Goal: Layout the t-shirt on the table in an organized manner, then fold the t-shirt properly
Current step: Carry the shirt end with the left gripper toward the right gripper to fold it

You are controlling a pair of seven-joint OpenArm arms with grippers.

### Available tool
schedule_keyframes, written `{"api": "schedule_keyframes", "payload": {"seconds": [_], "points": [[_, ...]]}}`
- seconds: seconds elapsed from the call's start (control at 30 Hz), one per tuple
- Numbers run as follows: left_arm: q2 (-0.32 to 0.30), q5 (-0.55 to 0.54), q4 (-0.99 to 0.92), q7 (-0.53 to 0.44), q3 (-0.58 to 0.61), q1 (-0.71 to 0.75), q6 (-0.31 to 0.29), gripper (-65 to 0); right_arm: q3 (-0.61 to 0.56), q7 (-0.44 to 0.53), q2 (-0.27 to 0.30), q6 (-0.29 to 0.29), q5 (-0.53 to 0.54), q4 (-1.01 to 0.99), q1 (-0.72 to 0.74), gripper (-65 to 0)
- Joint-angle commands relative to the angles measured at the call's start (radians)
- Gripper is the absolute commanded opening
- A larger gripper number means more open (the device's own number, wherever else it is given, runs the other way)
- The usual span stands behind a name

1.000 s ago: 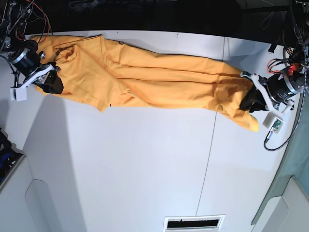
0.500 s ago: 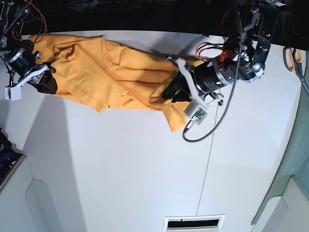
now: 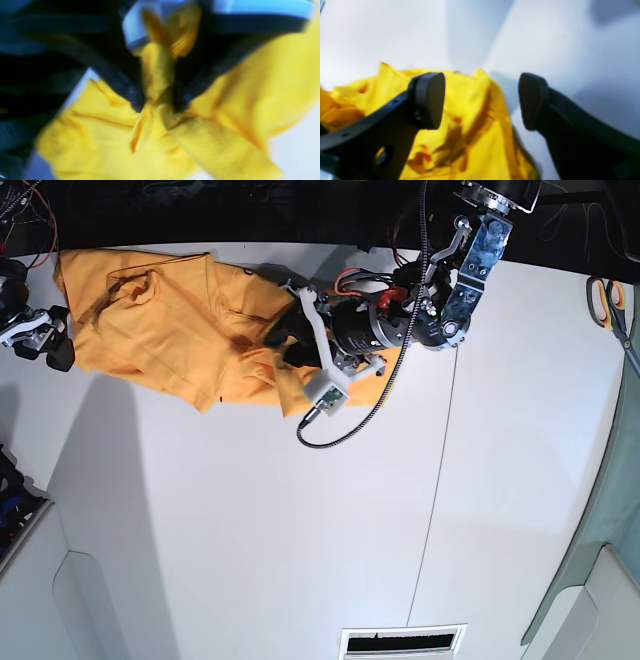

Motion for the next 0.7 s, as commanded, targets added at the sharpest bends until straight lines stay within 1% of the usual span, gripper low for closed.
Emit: {"api": "schedule_keyframes", "payload": {"seconds": [0.0,0.1,0.2,0.3,0.47,0.57,0.67], "points": [[0.006,-0.024,0.016,-0.019,0.019,-0.013,-0.031,-32.5,0.005,0.016,0.028,0.006,0.012,-0.011,0.006,-20.3],[0.005,-0.019,0.016,-0.019,0.069,-0.016,-0.035,-32.0,0.002,0.015,0.060,0.008,0.022,-0.102,0.008,-20.3],[0.006,-0.019,0.016,-0.018,0.092,-0.034,-0.035,-32.0,-0.005,-0.002,0.074,0.016,0.082,-0.183,0.008,-20.3],[0.008,-0.020,0.016,-0.018,0.095,-0.059,-0.034,-32.0,-0.031,-0.043,0.069,0.027,0.129,-0.226,0.007,-20.3],[0.008,-0.033,0.016,-0.014,0.095,-0.088,-0.035,-32.1,-0.114,-0.046,0.043,0.026,0.149,-0.245,0.007,-20.3],[0.008,-0.062,0.024,-0.011,0.095,-0.087,-0.035,-32.1,-0.172,-0.045,0.043,0.026,0.163,-0.245,0.008,-20.3],[0.008,-0.080,0.050,-0.003,0.095,-0.087,-0.045,-32.1,-0.199,-0.046,0.043,0.026,0.160,-0.245,0.007,-20.5]]}}
